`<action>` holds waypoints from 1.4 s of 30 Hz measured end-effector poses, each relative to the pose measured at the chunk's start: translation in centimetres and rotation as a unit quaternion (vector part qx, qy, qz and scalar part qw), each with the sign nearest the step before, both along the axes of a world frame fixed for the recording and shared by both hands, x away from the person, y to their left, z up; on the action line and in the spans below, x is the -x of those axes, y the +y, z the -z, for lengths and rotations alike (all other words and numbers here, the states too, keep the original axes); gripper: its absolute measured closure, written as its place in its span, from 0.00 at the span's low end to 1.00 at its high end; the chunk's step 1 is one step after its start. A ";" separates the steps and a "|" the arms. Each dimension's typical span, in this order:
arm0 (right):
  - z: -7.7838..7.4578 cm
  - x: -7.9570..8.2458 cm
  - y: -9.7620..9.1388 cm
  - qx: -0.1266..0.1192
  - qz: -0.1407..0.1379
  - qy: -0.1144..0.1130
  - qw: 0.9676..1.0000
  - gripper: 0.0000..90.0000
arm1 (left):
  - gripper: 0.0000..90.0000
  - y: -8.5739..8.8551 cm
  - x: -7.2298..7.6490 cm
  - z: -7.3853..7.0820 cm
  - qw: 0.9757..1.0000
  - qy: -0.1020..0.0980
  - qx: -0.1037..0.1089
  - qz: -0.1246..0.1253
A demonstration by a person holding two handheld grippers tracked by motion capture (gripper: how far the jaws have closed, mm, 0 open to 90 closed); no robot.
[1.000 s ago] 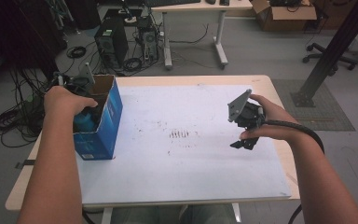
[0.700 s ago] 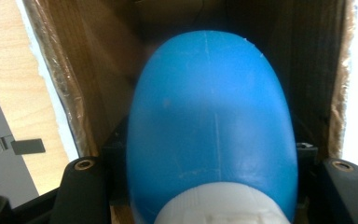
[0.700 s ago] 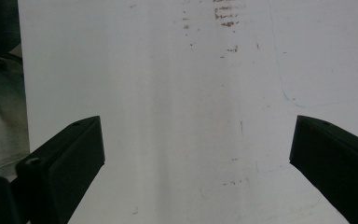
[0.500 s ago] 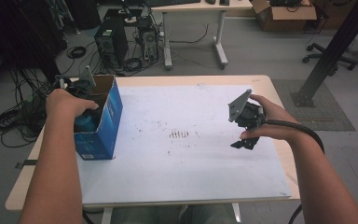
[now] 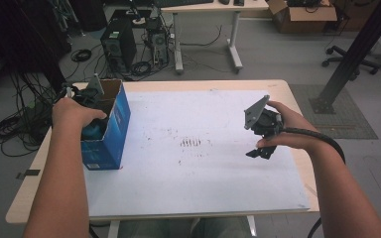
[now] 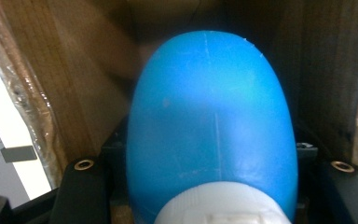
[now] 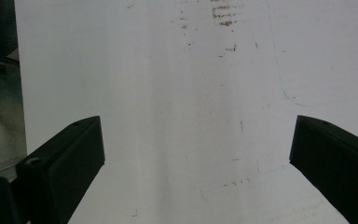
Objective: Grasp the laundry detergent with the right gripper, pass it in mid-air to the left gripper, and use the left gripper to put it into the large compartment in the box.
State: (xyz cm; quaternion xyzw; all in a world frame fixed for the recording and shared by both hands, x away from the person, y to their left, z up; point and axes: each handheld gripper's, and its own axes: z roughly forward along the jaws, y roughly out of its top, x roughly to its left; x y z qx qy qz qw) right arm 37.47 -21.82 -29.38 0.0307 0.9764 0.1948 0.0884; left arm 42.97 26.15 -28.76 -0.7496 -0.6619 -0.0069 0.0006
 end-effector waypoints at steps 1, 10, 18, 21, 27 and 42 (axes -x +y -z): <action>0.0 0.0 0.0 0.000 0.000 0.000 1.000 0.04 | 0.43 0.0 0.0 0.0 1.000 -0.001 -0.001 0.000; -0.3 0.0 0.0 -0.003 -0.001 -0.003 1.000 0.04 | 0.43 -0.2 0.1 0.1 1.000 -0.007 -0.003 0.000; -0.4 0.2 -0.2 0.000 0.000 -0.003 1.000 0.04 | 0.42 -0.3 0.0 0.1 1.000 -0.011 -0.002 -0.001; -0.3 0.2 -0.3 -0.001 0.002 -0.003 1.000 0.04 | 0.42 -0.2 0.0 0.1 1.000 -0.010 -0.003 -0.003; -0.3 0.2 -0.2 -0.002 0.000 -0.003 1.000 0.04 | 0.37 -0.2 0.2 -0.4 1.000 -0.014 -0.009 -0.006; -0.4 0.5 -0.1 -0.003 0.002 -0.004 1.000 0.04 | 0.38 -0.4 0.5 -1.2 1.000 -0.023 -0.014 -0.006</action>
